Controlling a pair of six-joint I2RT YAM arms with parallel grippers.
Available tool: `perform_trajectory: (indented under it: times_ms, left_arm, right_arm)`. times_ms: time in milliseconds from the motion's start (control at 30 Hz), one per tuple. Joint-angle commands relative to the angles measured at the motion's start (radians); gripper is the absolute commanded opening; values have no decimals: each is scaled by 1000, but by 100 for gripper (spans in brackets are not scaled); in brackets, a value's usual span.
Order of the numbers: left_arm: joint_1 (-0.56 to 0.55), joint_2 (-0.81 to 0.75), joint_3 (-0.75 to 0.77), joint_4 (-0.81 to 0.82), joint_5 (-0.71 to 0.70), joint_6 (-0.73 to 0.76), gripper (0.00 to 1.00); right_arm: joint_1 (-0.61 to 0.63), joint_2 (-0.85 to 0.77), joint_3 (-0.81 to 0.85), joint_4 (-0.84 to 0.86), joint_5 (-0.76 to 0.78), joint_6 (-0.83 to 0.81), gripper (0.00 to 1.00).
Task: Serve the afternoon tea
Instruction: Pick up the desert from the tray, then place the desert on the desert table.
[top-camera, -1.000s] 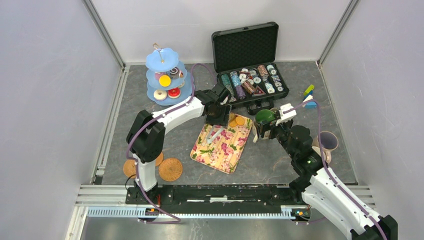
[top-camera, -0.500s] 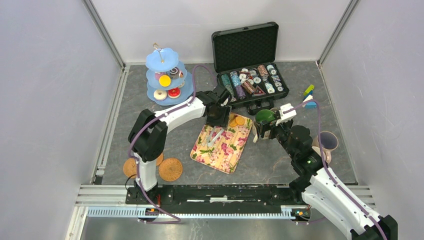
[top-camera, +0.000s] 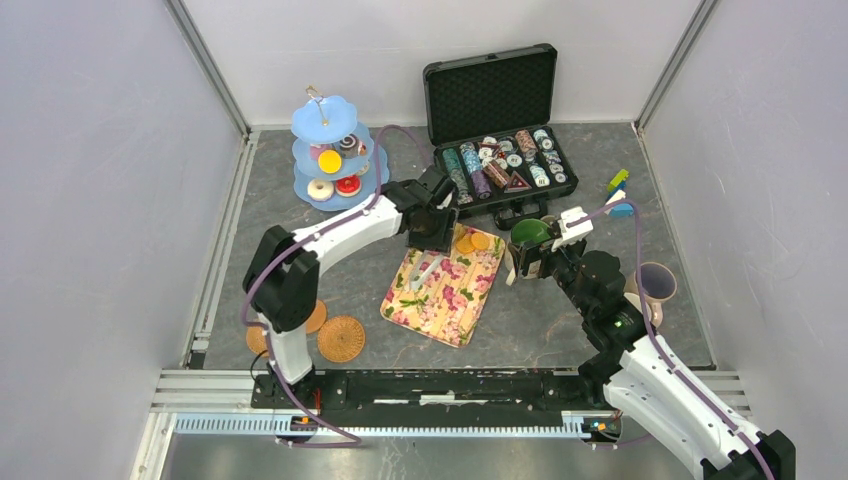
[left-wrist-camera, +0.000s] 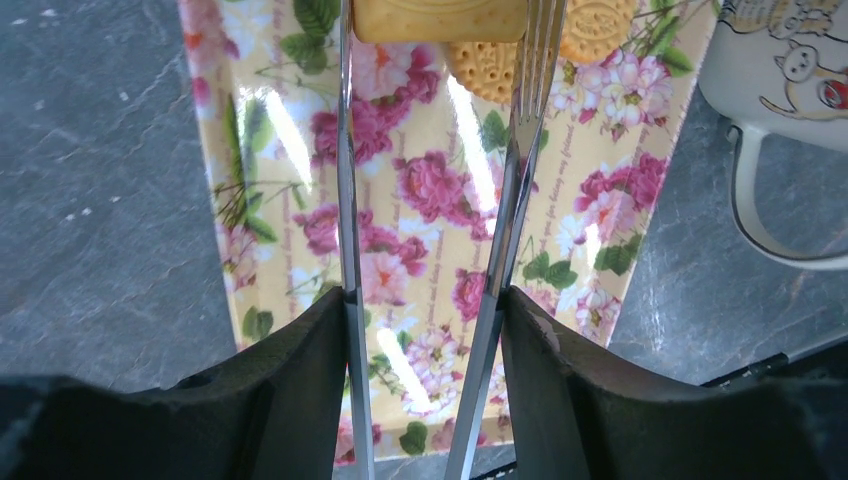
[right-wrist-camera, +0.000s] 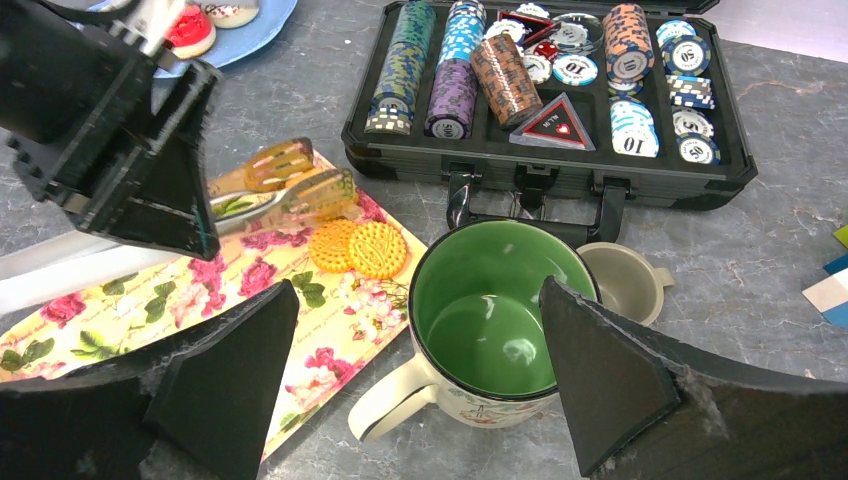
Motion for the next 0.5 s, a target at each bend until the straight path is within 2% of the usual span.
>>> perform_trajectory:
  times_ms: [0, 233, 333, 467]
  left_arm:
    - [-4, -136, -23, -15, -41, -19, 24]
    - [20, -281, -13, -129, -143, 36, 23]
    - [72, -348, 42, -190, -212, 82, 24]
    - [201, -422, 116, -209, -217, 140, 24]
  right_arm:
    - [-1, -6, 2, 22, 1, -6, 98]
    - [-2, -5, 8, 16, -2, -6, 98]
    - [-1, -3, 10, 18, -3, -6, 98]
    - [-1, 2, 13, 16, -6, -7, 98]
